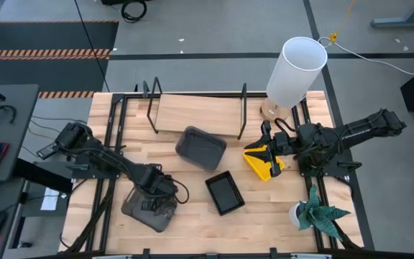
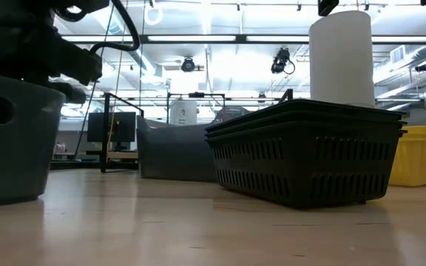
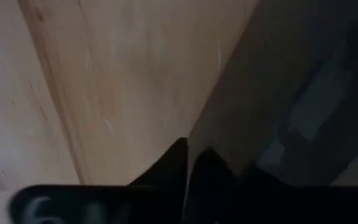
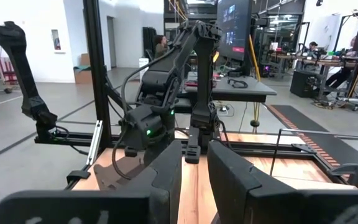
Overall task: Stack baskets on shelf by color
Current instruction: Stack the bottom black bin on the top black bins
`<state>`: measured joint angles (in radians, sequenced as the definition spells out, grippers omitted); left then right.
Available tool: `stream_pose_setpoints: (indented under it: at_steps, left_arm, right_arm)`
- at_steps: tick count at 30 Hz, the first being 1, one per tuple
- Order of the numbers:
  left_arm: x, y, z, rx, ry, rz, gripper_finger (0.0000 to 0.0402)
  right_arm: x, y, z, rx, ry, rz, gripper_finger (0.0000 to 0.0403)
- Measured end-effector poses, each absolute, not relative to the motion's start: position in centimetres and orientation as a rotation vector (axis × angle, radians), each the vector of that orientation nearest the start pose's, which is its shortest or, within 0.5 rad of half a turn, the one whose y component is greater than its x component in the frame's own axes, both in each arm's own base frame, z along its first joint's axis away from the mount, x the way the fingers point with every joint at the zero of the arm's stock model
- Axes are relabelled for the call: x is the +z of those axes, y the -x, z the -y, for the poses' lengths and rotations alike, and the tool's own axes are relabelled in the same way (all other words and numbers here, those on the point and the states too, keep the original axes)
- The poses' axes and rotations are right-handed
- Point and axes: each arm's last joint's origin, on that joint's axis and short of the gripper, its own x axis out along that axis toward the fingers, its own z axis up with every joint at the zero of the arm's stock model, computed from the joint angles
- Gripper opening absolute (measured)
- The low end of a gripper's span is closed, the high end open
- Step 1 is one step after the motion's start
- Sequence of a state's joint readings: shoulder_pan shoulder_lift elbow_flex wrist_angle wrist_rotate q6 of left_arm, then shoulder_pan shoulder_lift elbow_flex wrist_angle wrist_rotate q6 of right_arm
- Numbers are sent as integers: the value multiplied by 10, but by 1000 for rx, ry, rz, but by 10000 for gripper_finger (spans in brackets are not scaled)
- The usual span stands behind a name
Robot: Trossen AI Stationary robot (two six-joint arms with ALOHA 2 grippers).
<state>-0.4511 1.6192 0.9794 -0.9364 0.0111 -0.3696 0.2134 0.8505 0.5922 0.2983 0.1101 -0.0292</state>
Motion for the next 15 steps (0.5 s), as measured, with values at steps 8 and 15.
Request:
stream_pose_setpoints:
  at_steps: [8, 15]
  left_arm:
    - [172, -238, 115, -59, -50, -1586, 8]
    - [174, -237, 115, -60, -53, -1593, 5]
  right_arm:
    - [301, -191, -38, 103, 23, 41, 83]
    - [301, -191, -38, 103, 23, 41, 83]
